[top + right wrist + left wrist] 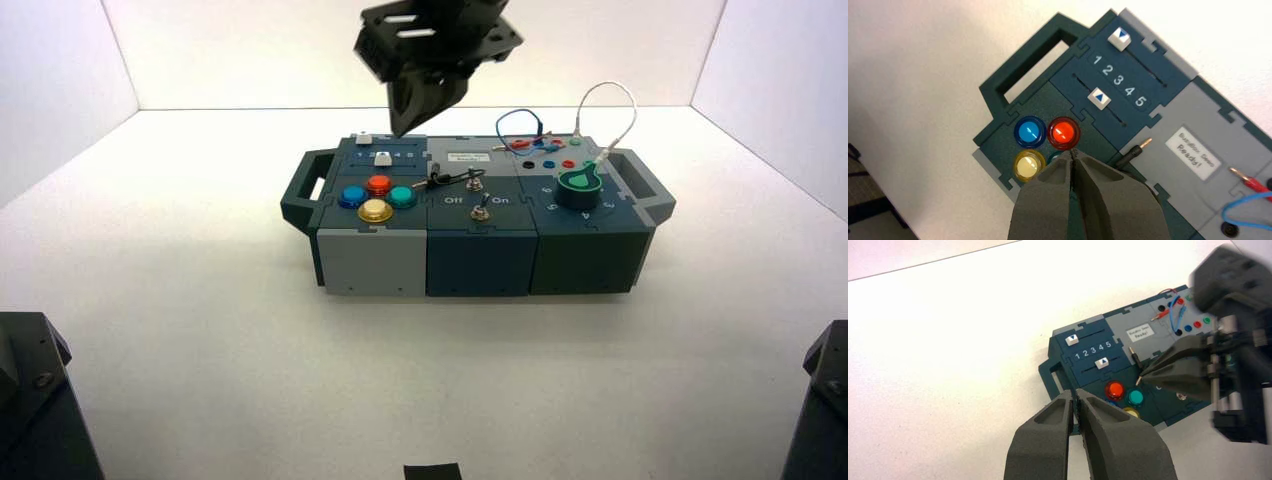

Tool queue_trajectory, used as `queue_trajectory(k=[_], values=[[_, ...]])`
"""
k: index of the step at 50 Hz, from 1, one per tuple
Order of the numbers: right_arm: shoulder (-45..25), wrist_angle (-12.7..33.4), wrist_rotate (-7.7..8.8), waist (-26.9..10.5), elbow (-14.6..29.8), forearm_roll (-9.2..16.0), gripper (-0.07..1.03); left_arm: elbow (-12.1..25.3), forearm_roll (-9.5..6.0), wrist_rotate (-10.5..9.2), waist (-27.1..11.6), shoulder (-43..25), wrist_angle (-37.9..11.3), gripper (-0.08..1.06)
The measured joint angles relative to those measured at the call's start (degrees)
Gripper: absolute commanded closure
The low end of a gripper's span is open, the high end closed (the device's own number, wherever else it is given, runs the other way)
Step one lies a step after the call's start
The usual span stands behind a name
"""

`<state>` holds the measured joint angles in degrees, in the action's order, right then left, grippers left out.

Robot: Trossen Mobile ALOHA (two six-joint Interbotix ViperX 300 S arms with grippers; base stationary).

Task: Push the green button.

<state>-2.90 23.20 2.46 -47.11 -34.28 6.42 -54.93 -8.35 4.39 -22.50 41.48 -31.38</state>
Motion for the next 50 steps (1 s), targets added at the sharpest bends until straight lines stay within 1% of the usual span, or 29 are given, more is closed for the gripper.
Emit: queue_trajectory(k=[6, 39, 50], values=[[-1.14, 0.44, 0.09, 0.00, 0.62, 0.00, 0.99, 0.00, 0.00, 0.00, 0.09, 0.00, 0.00, 0.93], [-5.36, 1.85, 0.00, -0.09, 0.53, 0.00, 0.99, 0.00, 0.00, 0.00, 0.09, -0.35, 0.00, 0.93], [-5.80, 1.85, 0.00, -0.09, 0.62, 0.70, 0.99, 0.00, 0.00, 0.00, 0.09, -0.62, 0.00, 0.93]])
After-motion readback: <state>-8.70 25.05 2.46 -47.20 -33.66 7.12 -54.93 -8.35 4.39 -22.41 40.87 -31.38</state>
